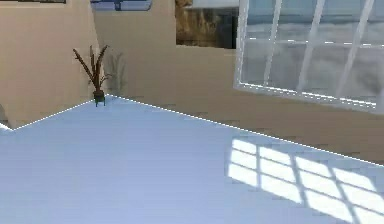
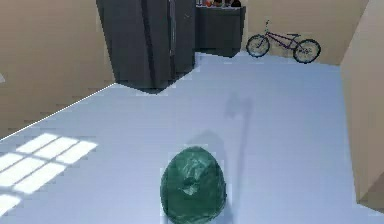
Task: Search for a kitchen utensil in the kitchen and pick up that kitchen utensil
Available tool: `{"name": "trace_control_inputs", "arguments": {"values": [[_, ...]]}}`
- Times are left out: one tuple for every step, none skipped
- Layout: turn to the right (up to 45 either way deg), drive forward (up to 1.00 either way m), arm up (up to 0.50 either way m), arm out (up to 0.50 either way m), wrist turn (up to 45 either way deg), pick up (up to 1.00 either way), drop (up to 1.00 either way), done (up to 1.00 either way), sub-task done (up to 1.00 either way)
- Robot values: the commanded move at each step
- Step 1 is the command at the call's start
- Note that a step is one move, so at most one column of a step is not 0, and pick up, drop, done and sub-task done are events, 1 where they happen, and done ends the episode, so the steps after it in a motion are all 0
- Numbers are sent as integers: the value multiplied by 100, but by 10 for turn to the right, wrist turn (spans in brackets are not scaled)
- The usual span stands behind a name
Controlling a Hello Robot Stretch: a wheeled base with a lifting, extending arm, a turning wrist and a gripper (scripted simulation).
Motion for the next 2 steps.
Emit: {"name": "trace_control_inputs", "arguments": {"values": [[300,0,0,0,0,0,0,0,0],[0,85,0,0,0,0,0,0,0]]}}
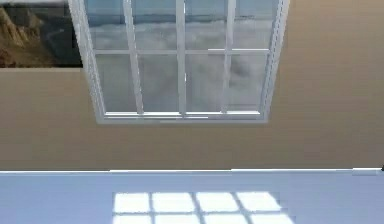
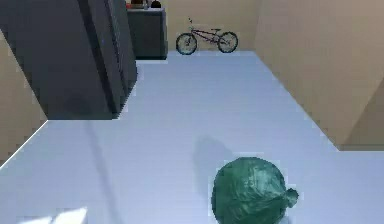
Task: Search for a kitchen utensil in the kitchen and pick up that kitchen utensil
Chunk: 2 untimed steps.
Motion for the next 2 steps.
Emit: {"name": "trace_control_inputs", "arguments": {"values": [[420,0,0,0,0,0,0,0,0],[0,45,0,0,0,0,0,0,0]]}}
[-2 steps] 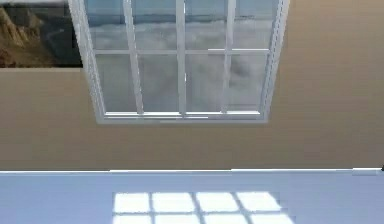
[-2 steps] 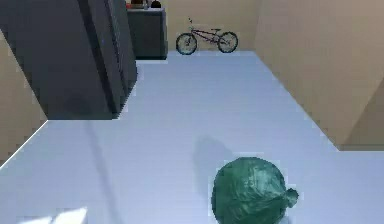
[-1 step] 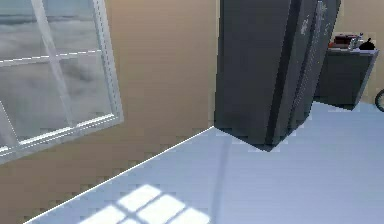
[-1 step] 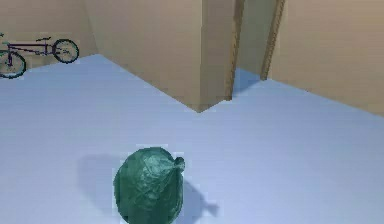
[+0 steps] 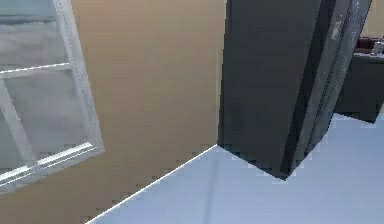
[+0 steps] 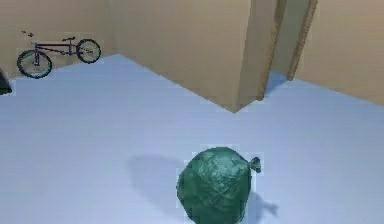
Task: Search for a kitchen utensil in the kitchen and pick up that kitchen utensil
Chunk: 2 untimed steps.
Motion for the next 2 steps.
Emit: {"name": "trace_control_inputs", "arguments": {"values": [[450,0,0,0,0,0,0,0,0],[0,100,0,0,0,0,0,0,0]]}}
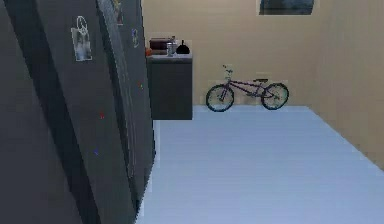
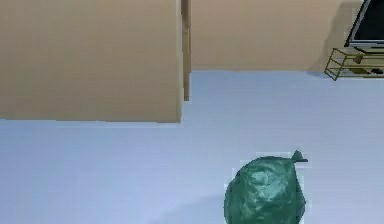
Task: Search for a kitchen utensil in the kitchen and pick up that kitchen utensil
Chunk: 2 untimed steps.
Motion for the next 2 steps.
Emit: {"name": "trace_control_inputs", "arguments": {"values": [[-90,0,0,0,0,0,0,0,0],[0,30,0,0,0,0,0,0,0]]}}
